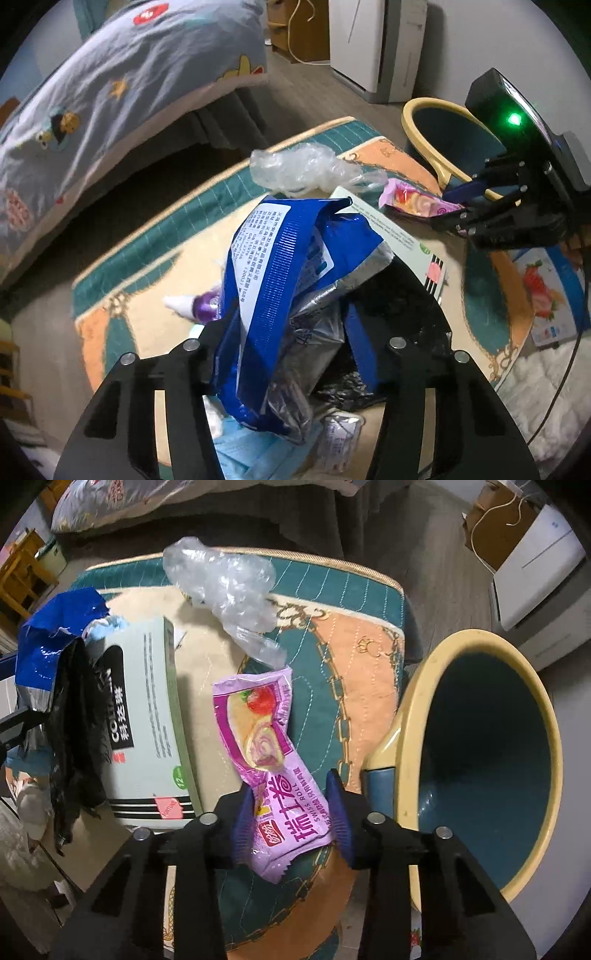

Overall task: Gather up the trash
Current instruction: 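Carry both items over the bin and open both tools to drop them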

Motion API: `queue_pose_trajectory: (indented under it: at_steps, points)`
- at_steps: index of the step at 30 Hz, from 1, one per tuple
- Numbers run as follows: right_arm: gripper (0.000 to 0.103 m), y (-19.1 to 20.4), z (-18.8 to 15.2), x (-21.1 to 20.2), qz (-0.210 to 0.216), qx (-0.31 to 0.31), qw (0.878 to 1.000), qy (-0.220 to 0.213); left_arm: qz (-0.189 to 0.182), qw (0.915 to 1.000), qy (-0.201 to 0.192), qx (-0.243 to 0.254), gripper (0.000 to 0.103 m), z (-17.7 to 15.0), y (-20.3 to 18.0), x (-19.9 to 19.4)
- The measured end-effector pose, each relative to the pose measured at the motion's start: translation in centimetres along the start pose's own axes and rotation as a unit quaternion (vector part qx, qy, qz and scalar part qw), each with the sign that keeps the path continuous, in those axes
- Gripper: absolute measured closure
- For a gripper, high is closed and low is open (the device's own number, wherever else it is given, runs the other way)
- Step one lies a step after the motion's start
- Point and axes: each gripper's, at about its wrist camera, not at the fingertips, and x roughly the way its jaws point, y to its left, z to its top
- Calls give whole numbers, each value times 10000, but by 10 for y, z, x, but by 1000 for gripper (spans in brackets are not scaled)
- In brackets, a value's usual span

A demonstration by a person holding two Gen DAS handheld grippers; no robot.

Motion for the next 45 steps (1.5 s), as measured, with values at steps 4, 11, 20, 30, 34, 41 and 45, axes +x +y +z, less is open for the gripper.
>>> queue_pose_trajectory:
  at_steps: [4, 11, 20, 30, 34, 41, 45]
  points:
    - [71, -3, 3, -8, 89, 58, 9999, -62, 82, 9999, -141, -16, 50, 4, 2, -13]
    - [71, -32, 4, -49, 442, 624, 9959, -489, -48, 9976, -588, -363, 50, 22, 12, -45]
    - [71, -84, -17, -105, 525, 1507, 9803, -1160, -279, 9944, -1017, -52, 50, 61, -20, -71]
    - [71, -150, -46, -111, 284, 2517, 9580, -1347, -588, 9902, -1244, 254, 50, 114, -69, -63]
    - [71, -168, -58, -104, 138, 2854, 9496, -1292, -734, 9888, -1245, 364, 50, 128, -89, -46]
    - [71, -196, -77, -88, -155, 3349, 9366, -1017, -1153, 9859, -1117, 479, 50, 151, -127, -12]
    - [71, -207, -86, -76, -306, 3455, 9344, -808, -1362, 9842, -998, 530, 50, 156, -147, 10]
